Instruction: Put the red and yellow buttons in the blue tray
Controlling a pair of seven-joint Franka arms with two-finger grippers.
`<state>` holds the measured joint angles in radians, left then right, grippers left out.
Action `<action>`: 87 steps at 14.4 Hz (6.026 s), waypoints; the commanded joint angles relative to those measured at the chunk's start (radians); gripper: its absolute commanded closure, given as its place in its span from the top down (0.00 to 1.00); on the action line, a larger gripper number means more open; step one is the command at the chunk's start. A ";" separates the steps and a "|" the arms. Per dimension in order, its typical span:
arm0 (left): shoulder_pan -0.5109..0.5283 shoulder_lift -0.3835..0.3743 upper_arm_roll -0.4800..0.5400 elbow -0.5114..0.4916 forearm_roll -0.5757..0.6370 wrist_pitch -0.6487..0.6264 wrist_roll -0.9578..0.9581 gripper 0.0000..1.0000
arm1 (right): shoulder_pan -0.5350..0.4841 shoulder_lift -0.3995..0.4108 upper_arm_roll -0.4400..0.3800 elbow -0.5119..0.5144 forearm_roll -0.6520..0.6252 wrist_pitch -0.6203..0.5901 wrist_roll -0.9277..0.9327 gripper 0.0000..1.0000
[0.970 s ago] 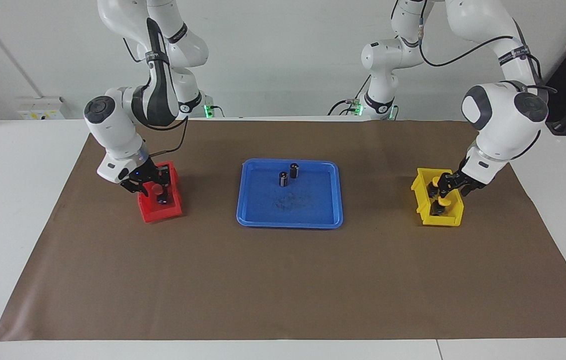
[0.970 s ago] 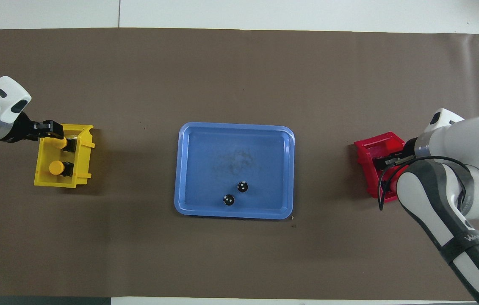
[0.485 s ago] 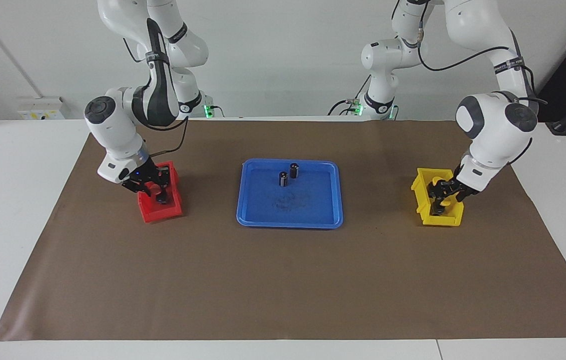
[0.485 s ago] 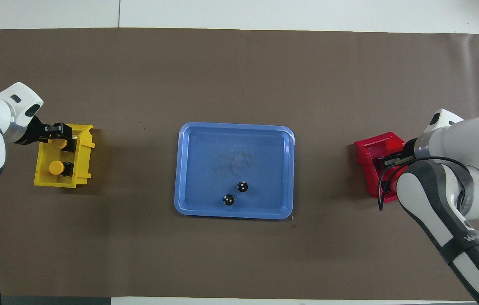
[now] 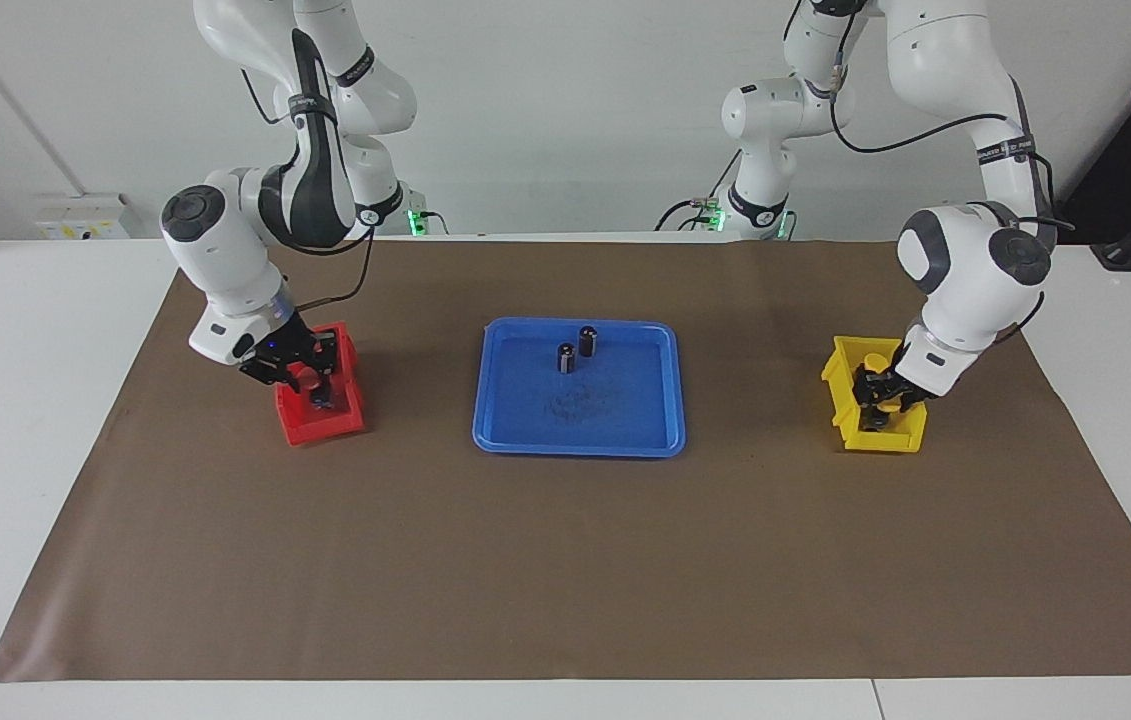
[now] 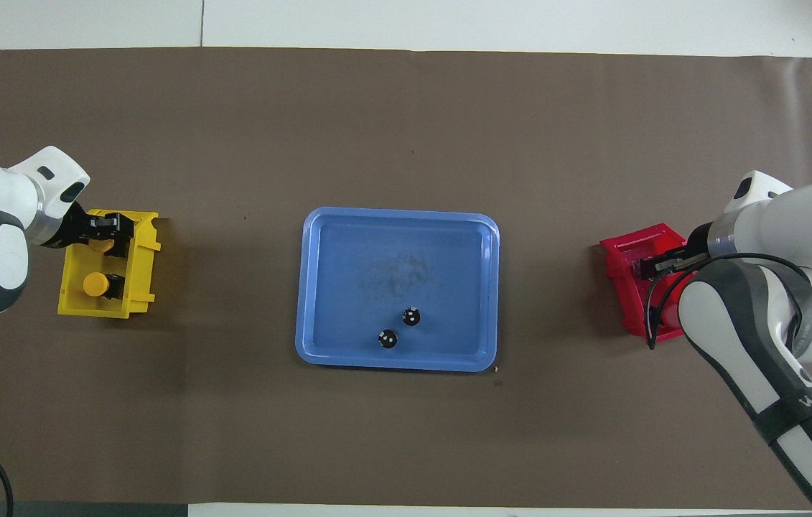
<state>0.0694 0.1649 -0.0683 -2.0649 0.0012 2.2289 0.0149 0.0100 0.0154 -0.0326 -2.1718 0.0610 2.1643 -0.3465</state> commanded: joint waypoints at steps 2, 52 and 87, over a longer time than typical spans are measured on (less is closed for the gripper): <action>0.006 -0.018 0.007 -0.023 -0.012 0.023 -0.004 0.67 | -0.002 0.070 0.008 0.212 0.023 -0.183 -0.011 0.43; -0.614 0.223 0.002 0.296 -0.168 -0.026 -0.691 0.09 | -0.036 -0.025 -0.001 0.047 -0.007 -0.285 0.089 0.65; 0.023 -0.143 0.018 -0.035 0.039 -0.174 -0.066 0.70 | 0.123 0.095 0.008 0.364 -0.001 -0.442 0.329 0.22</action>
<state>0.0788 0.0425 -0.0382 -2.0264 0.0185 1.9745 -0.0373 0.0614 0.0274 -0.0291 -1.9337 0.0555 1.7713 -0.1582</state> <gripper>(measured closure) 0.300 0.590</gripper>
